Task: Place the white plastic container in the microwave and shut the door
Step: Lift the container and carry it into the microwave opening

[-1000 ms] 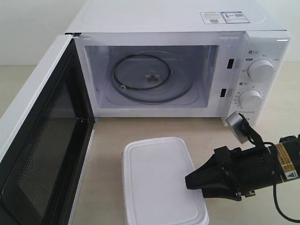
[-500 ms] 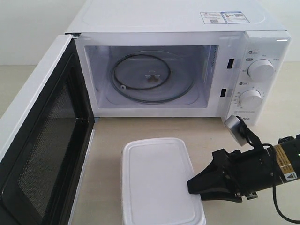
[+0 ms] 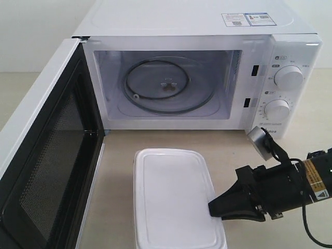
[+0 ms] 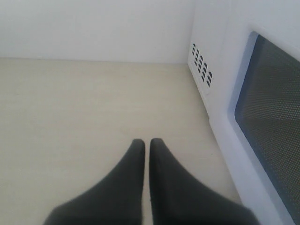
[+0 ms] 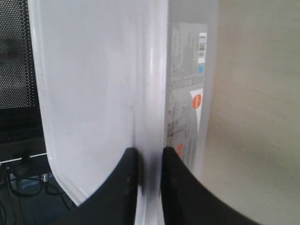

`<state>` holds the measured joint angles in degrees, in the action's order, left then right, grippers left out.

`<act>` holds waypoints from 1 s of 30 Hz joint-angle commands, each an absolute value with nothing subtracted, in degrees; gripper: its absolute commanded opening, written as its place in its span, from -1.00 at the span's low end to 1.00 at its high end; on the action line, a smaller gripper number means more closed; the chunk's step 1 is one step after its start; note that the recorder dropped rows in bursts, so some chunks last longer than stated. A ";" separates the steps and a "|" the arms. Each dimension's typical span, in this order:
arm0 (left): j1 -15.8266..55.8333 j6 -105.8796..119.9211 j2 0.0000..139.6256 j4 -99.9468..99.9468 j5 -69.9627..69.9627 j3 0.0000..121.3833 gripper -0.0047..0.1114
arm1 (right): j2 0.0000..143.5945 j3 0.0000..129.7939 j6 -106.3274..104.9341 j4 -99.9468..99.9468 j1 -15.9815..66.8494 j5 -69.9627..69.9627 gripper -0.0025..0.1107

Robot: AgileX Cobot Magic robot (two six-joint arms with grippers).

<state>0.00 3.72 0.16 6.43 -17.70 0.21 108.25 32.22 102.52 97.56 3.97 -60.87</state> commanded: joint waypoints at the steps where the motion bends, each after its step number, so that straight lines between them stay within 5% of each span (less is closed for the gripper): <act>1: 0.22 3.97 0.00 6.85 -17.51 0.00 -0.84 | 108.09 32.24 99.23 95.04 4.01 -63.43 -0.96; 30: 0.22 3.97 0.00 6.85 -17.51 0.00 -0.84 | 107.85 32.03 88.47 65.64 12.03 -66.11 -0.96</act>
<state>0.00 3.72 0.16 6.43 -17.70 0.21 108.27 32.12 89.11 69.02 11.91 -64.22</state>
